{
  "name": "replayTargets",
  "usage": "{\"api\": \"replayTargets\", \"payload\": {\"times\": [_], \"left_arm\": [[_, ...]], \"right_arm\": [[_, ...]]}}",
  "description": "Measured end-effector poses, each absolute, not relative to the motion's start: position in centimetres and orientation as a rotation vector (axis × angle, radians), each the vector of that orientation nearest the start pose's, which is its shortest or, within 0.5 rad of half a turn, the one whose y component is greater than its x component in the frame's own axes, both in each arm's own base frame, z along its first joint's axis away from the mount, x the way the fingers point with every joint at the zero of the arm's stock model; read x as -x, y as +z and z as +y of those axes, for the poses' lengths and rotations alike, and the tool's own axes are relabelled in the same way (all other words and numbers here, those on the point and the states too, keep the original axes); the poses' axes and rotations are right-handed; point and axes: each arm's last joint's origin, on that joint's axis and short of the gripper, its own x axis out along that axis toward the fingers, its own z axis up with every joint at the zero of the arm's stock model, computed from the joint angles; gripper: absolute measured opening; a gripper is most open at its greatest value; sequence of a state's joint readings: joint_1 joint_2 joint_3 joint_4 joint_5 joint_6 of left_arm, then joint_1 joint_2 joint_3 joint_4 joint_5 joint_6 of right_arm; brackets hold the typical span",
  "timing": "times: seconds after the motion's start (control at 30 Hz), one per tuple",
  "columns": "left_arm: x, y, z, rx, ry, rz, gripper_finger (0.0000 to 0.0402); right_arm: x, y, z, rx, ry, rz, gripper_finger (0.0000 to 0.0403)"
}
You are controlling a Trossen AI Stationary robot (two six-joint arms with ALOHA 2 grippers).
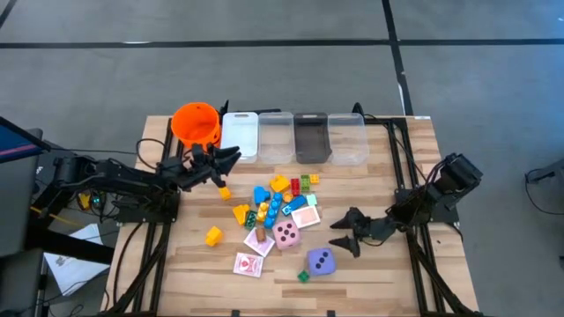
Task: Pick & Place Toys
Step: Put the purple dice into the black bin
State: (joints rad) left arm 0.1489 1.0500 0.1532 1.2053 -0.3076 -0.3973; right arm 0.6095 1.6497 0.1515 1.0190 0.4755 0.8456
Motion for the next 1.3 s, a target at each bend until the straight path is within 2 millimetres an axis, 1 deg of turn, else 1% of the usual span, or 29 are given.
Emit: {"api": "replayTargets", "payload": {"times": [0.1, 0.23, 0.37, 0.5, 0.67, 0.9, 1.17, 1.3], "left_arm": [[-17.5, 21.0, 3.7, 0.379, 0.398, -0.424, 0.0140], [-17.3, 21.3, 4.0, 0.337, 0.413, -0.448, 0.0140], [-17.3, 21.4, 4.1, 0.334, 0.420, -0.454, 0.0140], [-17.3, 21.3, 4.1, 0.333, 0.421, -0.444, 0.0140], [-17.4, 21.0, 4.1, 0.331, 0.426, -0.416, 0.0140], [-17.4, 20.8, 4.1, 0.330, 0.430, -0.396, 0.0140], [-17.5, 20.7, 4.1, 0.329, 0.432, -0.384, 0.0140], [-17.5, 20.7, 4.1, 0.329, 0.430, -0.383, 0.0140]], "right_arm": [[-16.9, 8.4, 11.5, -0.548, 0.000, 0.458, 0.0325], [-16.7, 8.9, 13.1, -0.467, 0.074, 0.436, 0.0325], [-16.5, 9.4, 14.5, -0.369, 0.139, 0.410, 0.0324], [-16.3, 9.7, 15.4, -0.302, 0.191, 0.397, 0.0324], [-16.1, 9.7, 15.7, -0.226, 0.224, 0.390, 0.0338], [-16.0, 9.7, 15.8, -0.193, 0.234, 0.386, 0.0394], [-16.3, 9.8, 15.6, -0.208, 0.216, 0.379, 0.0385], [-16.5, 10.2, 15.9, -0.265, 0.219, 0.352, 0.0386]]}}
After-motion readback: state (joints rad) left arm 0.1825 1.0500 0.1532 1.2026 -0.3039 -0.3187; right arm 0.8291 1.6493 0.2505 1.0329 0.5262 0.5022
